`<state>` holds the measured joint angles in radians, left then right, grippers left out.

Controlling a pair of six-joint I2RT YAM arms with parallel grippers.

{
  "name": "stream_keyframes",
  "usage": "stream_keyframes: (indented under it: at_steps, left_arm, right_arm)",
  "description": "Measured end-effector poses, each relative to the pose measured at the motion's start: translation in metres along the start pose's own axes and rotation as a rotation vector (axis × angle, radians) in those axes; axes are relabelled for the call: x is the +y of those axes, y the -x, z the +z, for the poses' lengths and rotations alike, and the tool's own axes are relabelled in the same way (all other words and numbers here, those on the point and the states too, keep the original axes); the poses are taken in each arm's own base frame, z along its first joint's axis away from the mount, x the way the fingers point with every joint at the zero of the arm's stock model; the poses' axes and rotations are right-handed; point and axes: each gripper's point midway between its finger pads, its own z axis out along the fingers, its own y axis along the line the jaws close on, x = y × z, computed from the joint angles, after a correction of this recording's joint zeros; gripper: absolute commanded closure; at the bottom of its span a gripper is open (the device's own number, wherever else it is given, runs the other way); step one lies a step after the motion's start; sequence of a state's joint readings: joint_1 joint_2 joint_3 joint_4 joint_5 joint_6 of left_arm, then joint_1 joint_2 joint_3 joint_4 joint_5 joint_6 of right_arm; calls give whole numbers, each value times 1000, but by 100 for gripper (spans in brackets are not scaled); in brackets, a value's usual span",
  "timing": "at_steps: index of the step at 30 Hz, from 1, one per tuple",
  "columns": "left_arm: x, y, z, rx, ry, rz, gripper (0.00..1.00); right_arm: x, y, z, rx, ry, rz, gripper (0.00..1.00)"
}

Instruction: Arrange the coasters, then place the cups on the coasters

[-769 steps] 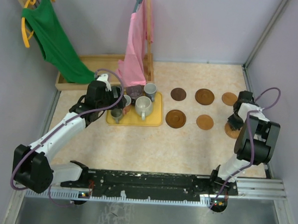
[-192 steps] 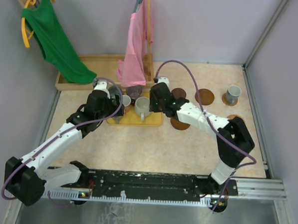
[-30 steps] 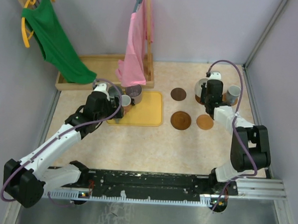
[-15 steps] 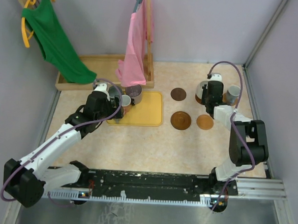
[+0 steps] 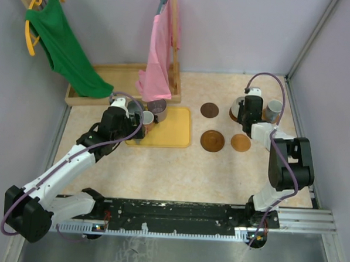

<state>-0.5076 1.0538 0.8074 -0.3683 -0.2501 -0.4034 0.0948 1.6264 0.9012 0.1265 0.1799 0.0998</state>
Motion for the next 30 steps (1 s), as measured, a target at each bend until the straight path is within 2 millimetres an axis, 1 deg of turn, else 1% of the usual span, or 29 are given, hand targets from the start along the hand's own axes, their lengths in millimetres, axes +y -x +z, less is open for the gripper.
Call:
stream_keyframes:
  at_steps: [2, 20, 27, 30]
  left_arm:
    - [0, 0, 0, 0, 0, 0, 0]
    - [0, 0, 0, 0, 0, 0, 0]
    - [0, 0, 0, 0, 0, 0, 0]
    - [0, 0, 0, 0, 0, 0, 0]
  right_arm:
    - [0, -3, 2, 8, -1, 0, 100]
    - [1, -2, 5, 0, 1, 9, 100]
    - [0, -3, 5, 6, -4, 15, 91]
    - [0, -3, 4, 7, -7, 16, 89]
